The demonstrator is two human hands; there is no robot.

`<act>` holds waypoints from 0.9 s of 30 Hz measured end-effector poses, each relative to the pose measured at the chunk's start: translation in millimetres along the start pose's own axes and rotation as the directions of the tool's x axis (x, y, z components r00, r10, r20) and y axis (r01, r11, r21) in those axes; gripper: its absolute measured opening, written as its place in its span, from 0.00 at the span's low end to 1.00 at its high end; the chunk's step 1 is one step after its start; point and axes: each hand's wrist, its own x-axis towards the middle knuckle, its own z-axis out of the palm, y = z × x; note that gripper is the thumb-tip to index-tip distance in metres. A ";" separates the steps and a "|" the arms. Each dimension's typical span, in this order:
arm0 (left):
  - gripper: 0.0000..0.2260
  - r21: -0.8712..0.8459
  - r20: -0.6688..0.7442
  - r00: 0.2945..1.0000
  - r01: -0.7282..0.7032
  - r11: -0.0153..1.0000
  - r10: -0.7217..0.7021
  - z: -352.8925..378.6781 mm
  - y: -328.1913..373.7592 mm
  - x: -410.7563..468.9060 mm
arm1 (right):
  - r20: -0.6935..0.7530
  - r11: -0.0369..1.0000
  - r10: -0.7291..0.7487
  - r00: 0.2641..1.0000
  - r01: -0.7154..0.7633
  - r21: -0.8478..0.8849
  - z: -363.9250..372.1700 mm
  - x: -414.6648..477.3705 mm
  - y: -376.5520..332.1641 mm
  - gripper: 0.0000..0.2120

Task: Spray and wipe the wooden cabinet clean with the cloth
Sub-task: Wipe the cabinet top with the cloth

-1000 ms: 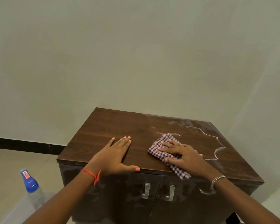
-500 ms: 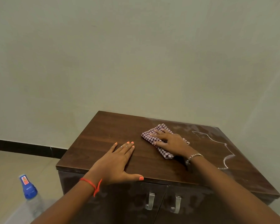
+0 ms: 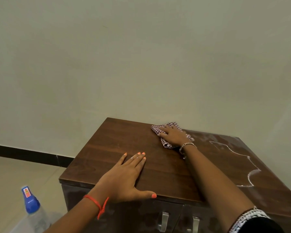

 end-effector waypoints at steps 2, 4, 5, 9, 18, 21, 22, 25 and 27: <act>0.48 0.007 -0.001 1.000 -0.003 1.000 0.003 0.6 -0.9 -0.4 | 0.004 0.992 -0.104 0.995 0.104 0.066 -4.4 -9.0 5.4 0.20; 0.48 0.005 0.005 1.000 -0.003 1.000 0.003 -0.1 -0.6 -0.5 | -0.077 0.973 -0.135 0.988 0.147 0.177 -6.0 -15.9 22.5 0.18; 0.48 -0.001 0.010 1.000 -0.002 1.000 0.002 -0.6 -0.1 -0.2 | -0.137 0.964 -0.107 0.985 0.137 0.226 -7.7 -16.3 29.0 0.17; 0.48 0.008 0.007 1.000 0.007 1.000 -0.007 0.1 0.5 0.0 | -0.186 0.979 0.081 0.979 -0.043 0.201 1.4 17.9 12.0 0.18; 0.48 0.009 0.011 1.000 0.008 1.000 -0.008 -0.7 0.9 0.2 | -0.165 0.984 -0.041 0.985 0.068 0.164 0.1 5.4 -7.8 0.19; 0.48 0.003 0.010 1.000 0.016 1.000 -0.016 -1.1 1.6 -1.3 | -0.203 0.993 -0.006 0.979 0.030 0.113 -3.2 -18.9 27.0 0.19; 0.48 0.004 0.008 1.000 0.017 1.000 -0.017 -1.0 1.4 -1.4 | -0.242 0.993 0.054 0.969 -0.028 0.111 -3.1 -23.3 40.3 0.19; 0.49 -0.006 0.013 1.000 0.024 1.000 -0.024 -0.7 1.7 -0.5 | -0.339 0.956 0.285 0.897 -0.241 0.166 -3.8 -19.4 74.0 0.21; 0.49 -0.014 0.013 1.000 0.027 1.000 -0.026 -0.6 1.8 0.7 | -0.338 0.933 0.355 0.872 -0.305 0.193 -4.4 -12.8 81.4 0.23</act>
